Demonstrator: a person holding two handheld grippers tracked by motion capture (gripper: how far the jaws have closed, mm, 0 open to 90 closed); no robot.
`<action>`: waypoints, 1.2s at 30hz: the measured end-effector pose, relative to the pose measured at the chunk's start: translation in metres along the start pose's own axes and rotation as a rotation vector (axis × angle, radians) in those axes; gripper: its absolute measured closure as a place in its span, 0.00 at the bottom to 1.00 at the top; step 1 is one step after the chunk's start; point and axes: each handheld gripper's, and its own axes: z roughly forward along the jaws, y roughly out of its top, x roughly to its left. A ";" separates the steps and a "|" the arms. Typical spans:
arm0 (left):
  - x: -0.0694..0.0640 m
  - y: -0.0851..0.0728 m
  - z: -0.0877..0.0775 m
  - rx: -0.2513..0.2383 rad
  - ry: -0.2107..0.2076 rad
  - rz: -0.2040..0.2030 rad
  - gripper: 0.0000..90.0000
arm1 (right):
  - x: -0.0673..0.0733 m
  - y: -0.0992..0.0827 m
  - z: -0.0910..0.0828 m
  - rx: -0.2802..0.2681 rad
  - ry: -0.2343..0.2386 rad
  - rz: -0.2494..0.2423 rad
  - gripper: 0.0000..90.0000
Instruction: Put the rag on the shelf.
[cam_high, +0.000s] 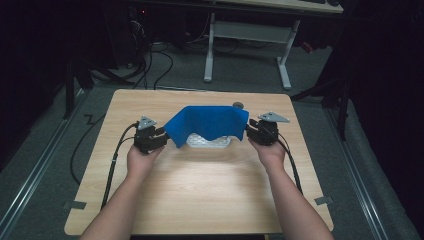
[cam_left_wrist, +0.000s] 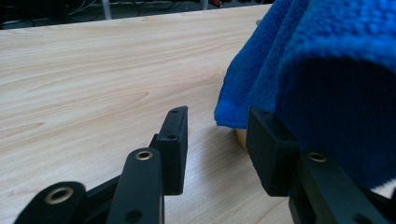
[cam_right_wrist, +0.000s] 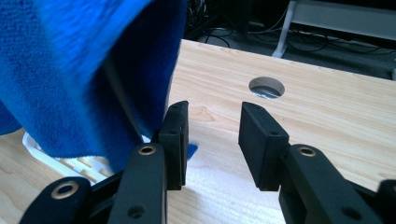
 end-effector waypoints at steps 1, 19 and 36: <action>0.000 -0.001 -0.001 0.000 -0.001 -0.002 0.66 | 0.000 0.000 0.000 0.000 0.000 0.000 0.70; -0.005 -0.027 -0.043 -0.009 -0.004 0.007 0.65 | 0.005 -0.015 -0.041 -0.011 -0.040 -0.075 0.66; -0.058 -0.113 -0.120 0.039 -0.032 0.058 0.55 | 0.064 -0.095 -0.103 0.027 -0.005 -0.134 0.51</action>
